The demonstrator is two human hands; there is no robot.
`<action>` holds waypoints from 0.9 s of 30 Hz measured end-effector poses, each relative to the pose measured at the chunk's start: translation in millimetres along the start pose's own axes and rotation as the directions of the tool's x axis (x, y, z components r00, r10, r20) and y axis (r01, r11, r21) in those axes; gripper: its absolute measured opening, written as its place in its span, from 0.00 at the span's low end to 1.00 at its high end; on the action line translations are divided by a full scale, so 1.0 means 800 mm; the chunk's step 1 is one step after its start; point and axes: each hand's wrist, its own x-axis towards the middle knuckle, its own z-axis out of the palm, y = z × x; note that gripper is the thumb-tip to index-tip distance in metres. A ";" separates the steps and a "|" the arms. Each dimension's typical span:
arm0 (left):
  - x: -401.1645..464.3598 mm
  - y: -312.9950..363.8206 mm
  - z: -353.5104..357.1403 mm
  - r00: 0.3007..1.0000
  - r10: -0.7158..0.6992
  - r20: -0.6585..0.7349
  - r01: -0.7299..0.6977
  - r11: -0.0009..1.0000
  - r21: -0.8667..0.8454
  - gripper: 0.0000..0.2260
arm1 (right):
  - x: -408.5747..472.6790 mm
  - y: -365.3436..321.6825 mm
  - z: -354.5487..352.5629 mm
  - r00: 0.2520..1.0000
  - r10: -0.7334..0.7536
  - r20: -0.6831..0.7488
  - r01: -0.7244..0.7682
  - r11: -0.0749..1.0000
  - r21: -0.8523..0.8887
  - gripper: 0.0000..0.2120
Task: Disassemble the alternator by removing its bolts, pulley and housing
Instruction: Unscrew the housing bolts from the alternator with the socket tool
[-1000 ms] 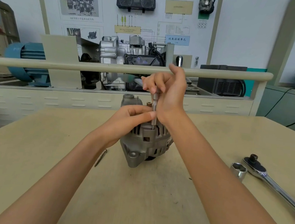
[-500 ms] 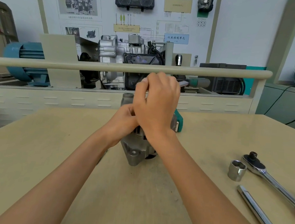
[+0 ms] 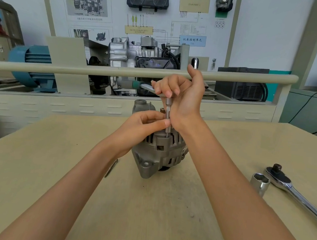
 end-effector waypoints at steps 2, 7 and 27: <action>0.001 -0.001 0.000 1.000 0.007 -0.007 -0.007 1.000 0.011 0.03 | -0.004 0.002 0.002 0.998 -0.035 -0.049 0.033 0.998 -0.056 0.33; 0.001 0.000 0.000 0.999 0.034 -0.007 -0.034 0.998 0.051 0.08 | -0.026 0.025 0.015 0.825 -0.556 0.098 0.431 0.507 -0.746 0.17; 0.001 -0.001 -0.002 1.000 0.000 0.005 0.000 1.000 0.006 0.04 | -0.006 0.006 0.003 0.992 -0.102 -0.076 0.089 0.983 -0.158 0.29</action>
